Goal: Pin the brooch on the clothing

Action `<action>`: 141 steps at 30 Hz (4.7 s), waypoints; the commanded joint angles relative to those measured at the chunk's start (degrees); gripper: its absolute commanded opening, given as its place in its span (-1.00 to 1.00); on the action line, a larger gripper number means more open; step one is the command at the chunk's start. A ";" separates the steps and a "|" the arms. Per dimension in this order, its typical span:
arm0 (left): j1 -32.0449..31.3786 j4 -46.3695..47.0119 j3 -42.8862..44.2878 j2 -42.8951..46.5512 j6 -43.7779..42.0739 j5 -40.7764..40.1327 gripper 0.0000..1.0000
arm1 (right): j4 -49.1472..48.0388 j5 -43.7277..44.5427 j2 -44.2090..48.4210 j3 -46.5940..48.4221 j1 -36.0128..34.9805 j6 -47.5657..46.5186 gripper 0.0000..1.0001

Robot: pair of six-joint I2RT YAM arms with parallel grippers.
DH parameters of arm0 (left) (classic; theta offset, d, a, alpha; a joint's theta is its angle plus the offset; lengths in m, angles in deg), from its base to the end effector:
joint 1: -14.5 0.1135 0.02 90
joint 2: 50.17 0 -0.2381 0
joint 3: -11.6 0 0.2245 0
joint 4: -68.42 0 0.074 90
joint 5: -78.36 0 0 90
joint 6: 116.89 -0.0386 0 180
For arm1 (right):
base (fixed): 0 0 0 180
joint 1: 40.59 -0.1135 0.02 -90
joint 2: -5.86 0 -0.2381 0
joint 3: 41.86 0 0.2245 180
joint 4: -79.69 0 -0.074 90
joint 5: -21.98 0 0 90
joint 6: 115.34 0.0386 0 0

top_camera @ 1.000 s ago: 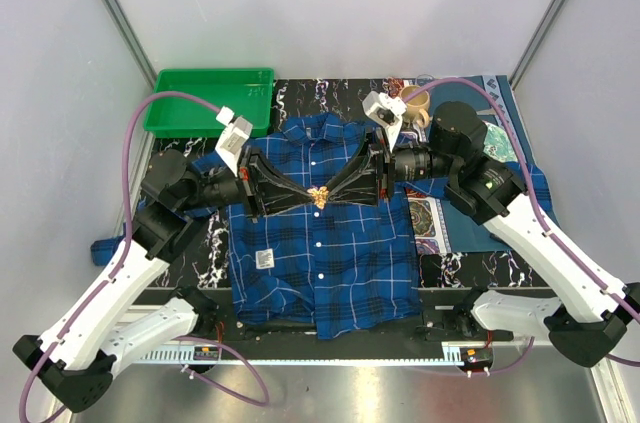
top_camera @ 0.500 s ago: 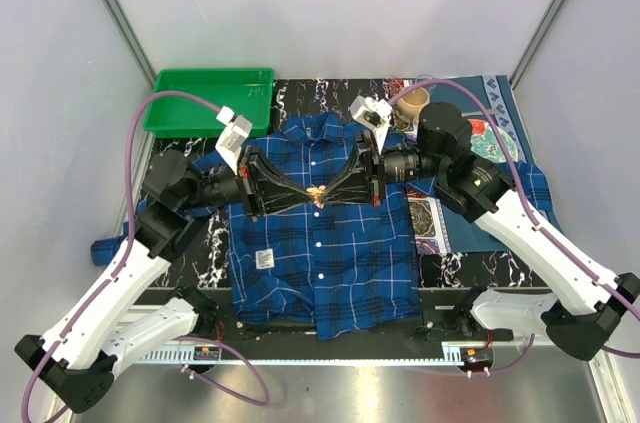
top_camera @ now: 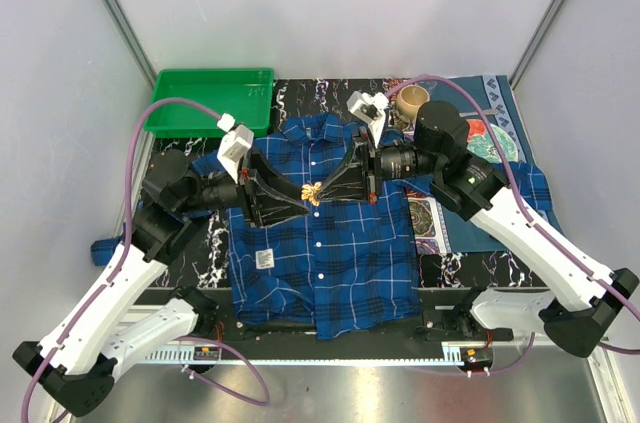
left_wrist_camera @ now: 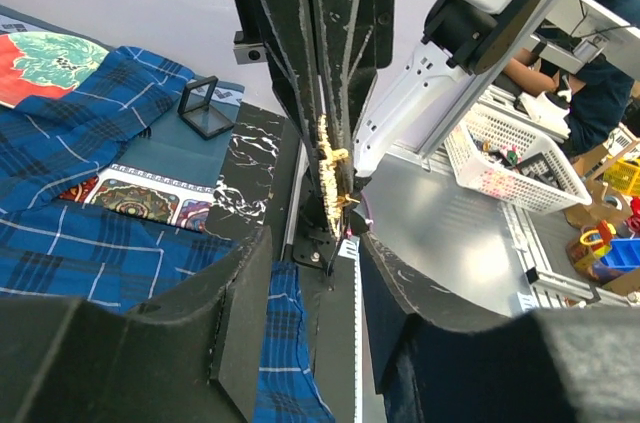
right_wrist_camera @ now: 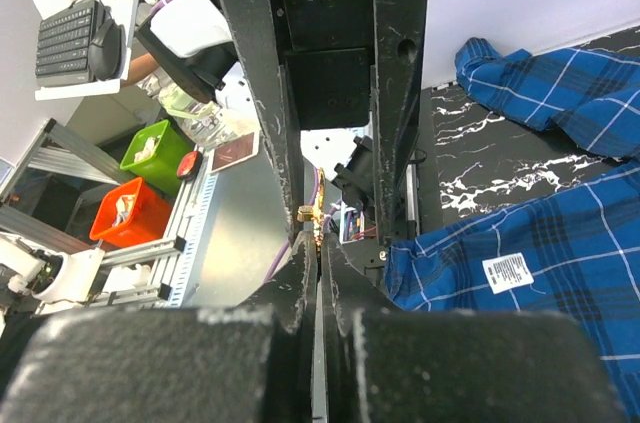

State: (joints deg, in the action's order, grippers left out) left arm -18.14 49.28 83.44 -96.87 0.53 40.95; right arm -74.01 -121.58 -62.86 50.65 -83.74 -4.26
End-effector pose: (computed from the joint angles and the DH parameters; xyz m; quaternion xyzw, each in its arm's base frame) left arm 0.1155 -0.1104 0.3923 0.3562 0.5843 -0.5901 0.4285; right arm 0.1508 0.1840 0.4217 -0.4292 0.5734 0.6039 0.3498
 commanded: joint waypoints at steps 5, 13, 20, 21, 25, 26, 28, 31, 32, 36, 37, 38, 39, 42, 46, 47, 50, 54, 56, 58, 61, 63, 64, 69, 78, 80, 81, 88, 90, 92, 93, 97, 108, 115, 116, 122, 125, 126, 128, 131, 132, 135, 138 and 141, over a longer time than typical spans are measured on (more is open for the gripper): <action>0.21 2.41 2.99 -0.24 -0.26 2.86 -0.09 | -2.38 -1.99 -0.53 -0.11 -0.88 0.11 -1.00; 0.30 3.38 3.34 -1.99 2.29 3.30 -0.10 | -1.40 -1.90 -0.44 -0.11 -1.67 -2.44 -1.00; 0.30 6.63 3.17 -2.61 4.40 4.00 -0.32 | 0.79 -1.55 -0.44 0.24 -2.46 -4.82 -1.00; 0.30 6.45 3.08 -2.44 4.31 3.92 -0.30 | 1.14 -1.46 -0.35 0.24 -2.46 -5.34 -1.00; 1.00 6.01 3.16 -2.17 4.40 4.44 -0.26 | 2.29 -1.20 0.08 0.24 -2.46 -6.67 -1.00; 1.18 6.01 3.25 -2.17 4.57 4.62 -0.27 | 2.37 -1.20 0.17 0.33 -2.46 -6.75 -1.00; 1.18 6.27 3.08 -2.35 4.92 4.62 -0.40 | 2.38 -1.28 0.09 0.33 -2.63 -6.93 -1.00; 1.27 6.19 3.17 -2.78 4.93 4.62 -0.51 | 2.20 -1.20 -0.09 0.68 -2.63 -6.93 -1.00; 1.27 6.10 3.17 -2.87 4.75 4.62 -0.51 | 2.11 -1.11 -0.26 1.03 -2.72 -6.93 -1.00; 1.27 5.58 2.90 -3.14 4.22 4.79 -0.50 | 1.85 -0.76 -0.44 1.12 -2.81 -7.02 -1.00; 1.27 5.40 2.90 -3.05 3.70 4.71 -0.56 | 1.67 -0.84 -0.35 1.12 -2.90 -6.93 -1.00; 1.27 5.22 2.82 -3.05 3.35 4.71 -0.60 | 1.59 -0.76 -0.35 1.03 -2.90 -6.84 -1.00; 1.27 4.35 2.90 -3.05 2.99 4.62 -0.63 | 1.24 -0.76 -0.44 1.03 -2.90 -6.49 -1.00; 1.27 3.82 2.64 -2.87 2.02 4.53 -0.68 | 0.71 -0.32 -0.70 1.47 -2.81 -5.88 -1.00; 1.18 3.81 2.46 -2.70 1.41 4.53 -0.47 | 0.09 0.03 -1.14 2.18 -2.90 -5.35 -1.00; 1.27 3.81 2.29 -2.61 1.23 4.44 -0.46 | 0.09 0.30 -1.14 2.09 -2.90 -5.52 -1.00; 1.27 2.41 1.85 -2.17 0.79 4.53 -0.47 | 0.09 0.30 -1.23 2.00 -2.90 -5.44 -1.00; 1.27 2.93 2.02 -2.17 1.06 4.35 -0.60 | -0.08 0.04 -1.14 1.91 -2.90 -5.26 -1.00; 1.27 3.37 2.11 -2.26 1.32 4.27 -0.60 | -0.09 -0.05 -1.14 2.09 -2.90 -5.00 -1.00; 1.27 3.46 2.11 -2.52 1.32 4.27 -0.64 | -0.52 -0.14 -1.49 2.18 -2.99 -4.82 -1.00; 1.27 3.46 2.37 -3.05 1.32 4.61 -0.74 | -1.23 0.21 -2.02 2.61 -3.07 -4.56 -1.00; 1.18 3.46 1.94 -3.14 1.67 4.79 -0.67 | -1.93 0.65 -2.55 2.79 -2.99 -3.86 -1.00; 1.18 3.46 1.67 -2.96 1.67 4.71 -0.56 | -2.19 0.82 -2.64 3.05 -3.07 -3.85 -1.00; 1.18 3.38 0.79 -2.78 1.15 4.44 -0.70 | -3.77 1.18 -3.16 3.05 -3.07 -2.54 -1.00; 1.79 0.39 1.23 -2.17 -1.67 4.44 -1.00 | -3.69 1.53 -3.43 4.46 -2.99 -2.98 -1.00; 2.75 0.82 0.71 -2.17 -0.45 4.53 -1.00 | -3.43 2.23 -3.60 4.64 -3.07 -3.06 -0.38; 4.59 1.17 0.53 -2.26 0.00 5.14 -1.00 | -3.25 2.49 -3.69 4.90 -2.99 -3.06 -0.13; 18.48 7.83 -0.96 -6.20 4.21 10.85 -1.00 | 0.79 4.53 -6.41 8.41 3.93 -2.90 0.57; 23.30 9.26 -0.97 -9.72 5.27 12.52 -1.00 | 1.15 3.47 -9.04 9.12 6.84 -2.01 0.61; 25.95 12.59 -0.97 -13.39 5.98 12.88 -1.00 | 2.28 2.32 -12.03 9.65 10.36 -2.44 0.65; 27.62 13.30 -0.70 -14.72 5.98 12.53 -1.00 | 2.72 1.80 -13.00 9.91 11.16 -3.41 0.75; 29.39 11.39 4.29 -23.42 4.84 12.18 -1.00 | 9.92 3.64 -21.41 12.45 14.15 -13.49 0.78; 40.98 24.38 4.57 -43.47 10.90 14.73 -1.00 | 14.68 16.55 -47.18 28.62 10.12 -26.59 0.18; 42.93 16.23 8.52 -52.61 5.63 12.79 -1.00 | 6.52 18.76 -55.01 28.46 7.21 -51.36 0.24; 42.93 15.42 8.96 -54.19 4.32 12.53 -1.00 | 6.07 17.89 -55.80 28.63 7.21 -53.75 0.22; 42.93 12.17 11.78 -59.90 1.85 11.65 -1.00 | 0.91 14.81 -60.20 27.76 6.68 -62.21 0.13; 42.84 9.62 13.36 -61.93 -0.25 11.04 -1.00 | -0.69 13.40 -62.05 28.28 6.24 -65.20 0.10; 42.84 9.09 14.06 -62.46 -0.70 10.77 -1.00 | -1.40 13.13 -62.49 28.28 5.98 -66.07 0.10; 42.75 8.03 14.76 -63.78 -1.40 10.86 -1.00 | -4.82 12.69 -63.89 28.28 5.89 -66.52 0.09; 42.66 6.19 15.91 -65.10 -2.89 10.59 -1.00 | -5.88 11.64 -66.44 30.73 5.54 -67.49 0.06; 42.66 6.19 16.17 -65.27 -3.16 10.59 -1.00 | -5.97 10.77 -67.06 31.44 5.37 -67.23 0.04; 42.66 4.52 16.87 -65.71 -4.92 10.16 -1.00 | -5.89 9.10 -68.73 33.11 4.84 -68.44 0.02; 42.49 3.99 17.14 -66.33 -5.45 10.33 -1.00 | -4.13 8.74 -69.70 34.08 3.78 -70.81 0.01; 42.40 3.90 17.23 -66.77 -5.80 10.07 -1.00 | -2.64 10.22 -71.45 35.31 3.34 -72.06 0.00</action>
State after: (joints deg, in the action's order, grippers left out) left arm 24.57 52.52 98.12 -162.90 -3.10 51.47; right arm -76.19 -109.97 -133.11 82.17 -78.76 -72.62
